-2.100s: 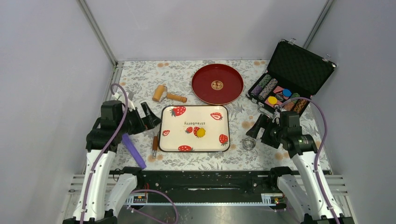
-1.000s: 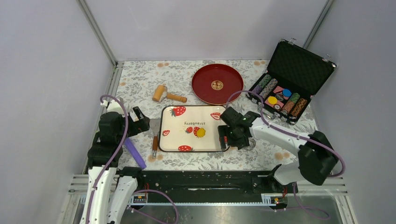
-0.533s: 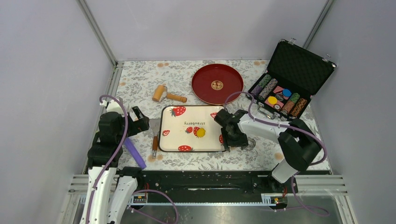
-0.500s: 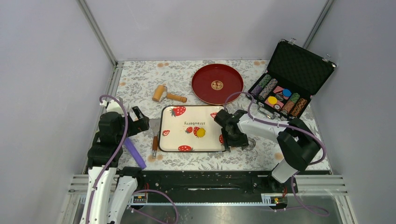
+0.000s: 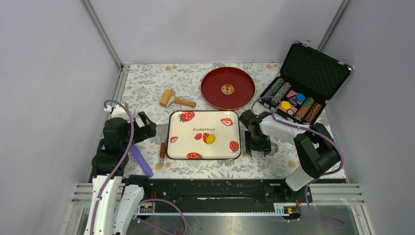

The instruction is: Roll out the dumpling wrappers from the dough

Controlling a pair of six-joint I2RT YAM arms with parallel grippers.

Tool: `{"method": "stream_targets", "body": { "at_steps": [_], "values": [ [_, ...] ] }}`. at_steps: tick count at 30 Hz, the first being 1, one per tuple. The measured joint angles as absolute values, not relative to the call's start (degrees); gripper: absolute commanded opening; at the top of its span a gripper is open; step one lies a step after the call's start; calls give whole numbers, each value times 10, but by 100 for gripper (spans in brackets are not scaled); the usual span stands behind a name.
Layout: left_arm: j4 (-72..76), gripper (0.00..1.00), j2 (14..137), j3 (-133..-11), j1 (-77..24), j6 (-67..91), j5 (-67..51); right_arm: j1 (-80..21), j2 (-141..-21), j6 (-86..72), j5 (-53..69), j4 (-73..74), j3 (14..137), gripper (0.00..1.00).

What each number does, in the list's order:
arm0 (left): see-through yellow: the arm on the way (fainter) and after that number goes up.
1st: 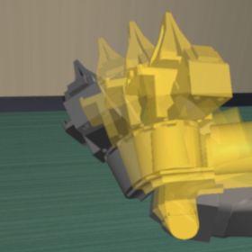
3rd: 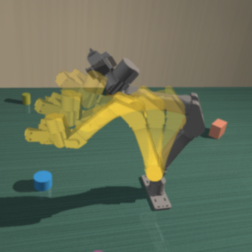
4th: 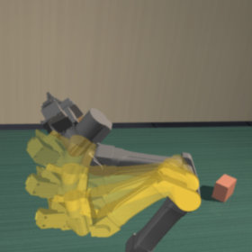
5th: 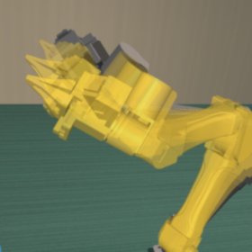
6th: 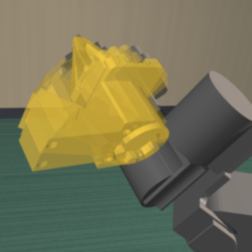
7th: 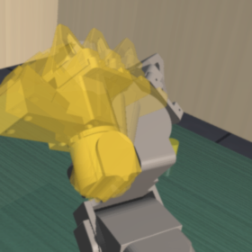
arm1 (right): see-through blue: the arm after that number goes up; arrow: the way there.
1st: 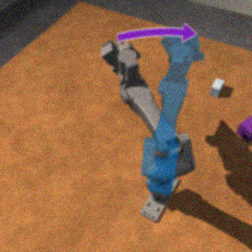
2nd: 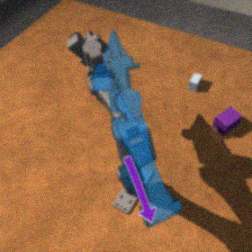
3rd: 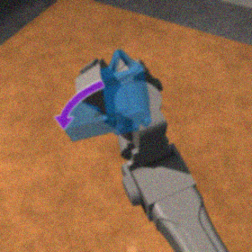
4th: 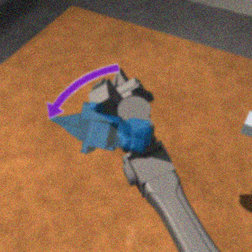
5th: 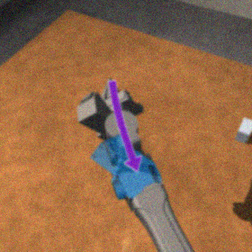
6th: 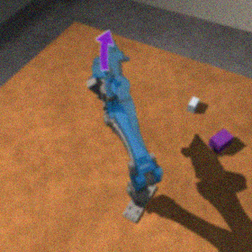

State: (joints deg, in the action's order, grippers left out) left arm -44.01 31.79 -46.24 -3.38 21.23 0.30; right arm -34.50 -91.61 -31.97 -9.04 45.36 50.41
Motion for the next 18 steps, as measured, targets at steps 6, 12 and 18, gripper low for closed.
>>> {"method": "stream_targets", "body": {
  "at_steps": [6, 12, 18],
  "values": [
    [-440, 99, 311, -462, -34, 212, 5, -286, -909, -296, -86, 449, 503, 69],
    [-439, 99, 311, -462, -34, 212, 7, -201, -910, -277, -79, 439, 503, 70],
    [-439, 99, 307, -462, -34, 212, 9, -110, -910, -254, -67, 430, 503, 75]
  ]
}}
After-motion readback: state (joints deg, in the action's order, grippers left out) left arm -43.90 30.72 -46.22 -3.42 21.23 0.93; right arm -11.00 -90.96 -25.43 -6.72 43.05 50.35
